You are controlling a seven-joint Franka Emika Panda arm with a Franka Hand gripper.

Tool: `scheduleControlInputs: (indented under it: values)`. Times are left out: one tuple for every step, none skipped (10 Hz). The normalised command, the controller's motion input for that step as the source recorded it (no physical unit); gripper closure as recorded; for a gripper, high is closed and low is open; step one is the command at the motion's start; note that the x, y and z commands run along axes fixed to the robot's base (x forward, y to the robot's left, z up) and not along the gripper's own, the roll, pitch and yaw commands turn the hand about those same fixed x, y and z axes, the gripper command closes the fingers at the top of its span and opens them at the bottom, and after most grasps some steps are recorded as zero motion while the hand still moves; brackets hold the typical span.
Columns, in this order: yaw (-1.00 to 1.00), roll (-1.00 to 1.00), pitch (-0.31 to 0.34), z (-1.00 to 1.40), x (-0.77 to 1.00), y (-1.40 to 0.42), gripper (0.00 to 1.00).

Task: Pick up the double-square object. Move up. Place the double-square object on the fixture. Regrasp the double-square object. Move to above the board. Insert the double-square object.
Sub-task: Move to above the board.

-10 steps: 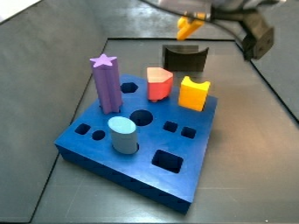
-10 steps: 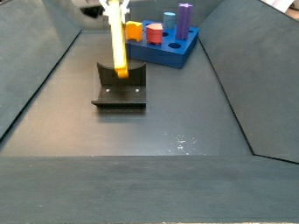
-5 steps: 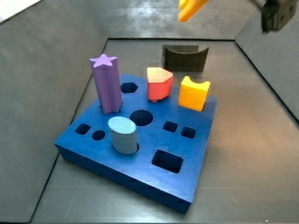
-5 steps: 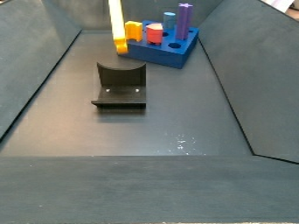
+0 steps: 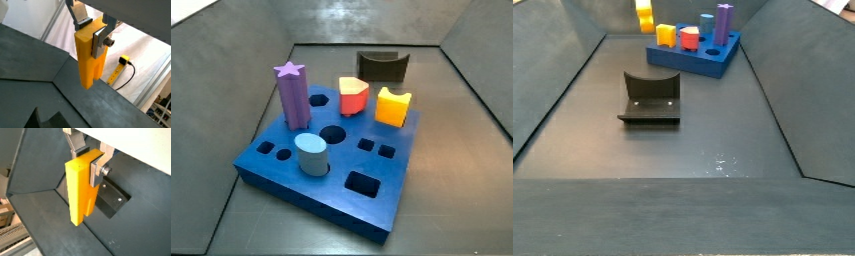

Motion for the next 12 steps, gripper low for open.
scheduleControlInputs:
  values:
    - [0.01, -0.04, 0.066, 0.35, 0.01, -0.02, 1.0]
    - [0.01, -0.04, 0.08, 0.25, 0.01, -0.02, 1.0]
    - [-0.09, -1.0, -0.075, 0.29, -0.9, -1.0, 1.0]
    - [-0.08, -1.0, -0.076, 0.27, -0.9, -1.0, 1.0]
    - [-0.08, -1.0, -0.111, 0.32, -0.99, -1.0, 1.0]
    - [-0.08, -1.0, -0.126, 0.29, -1.0, -0.92, 1.0]
    - [-0.08, -1.0, -0.144, 0.27, -1.0, -0.84, 1.0]
    - [-0.09, -1.0, -0.152, 0.26, -0.97, -0.77, 1.0]
    - [-0.09, -1.0, -0.161, 0.15, -0.62, -0.4, 1.0]
    - [-0.1, -1.0, -0.16, 0.1, -0.46, -0.26, 1.0]
    - [-0.1, -1.0, -0.155, 0.04, -0.26, -0.09, 1.0]
    - [-0.11, -1.0, -0.157, 0.03, -0.18, -0.05, 1.0]
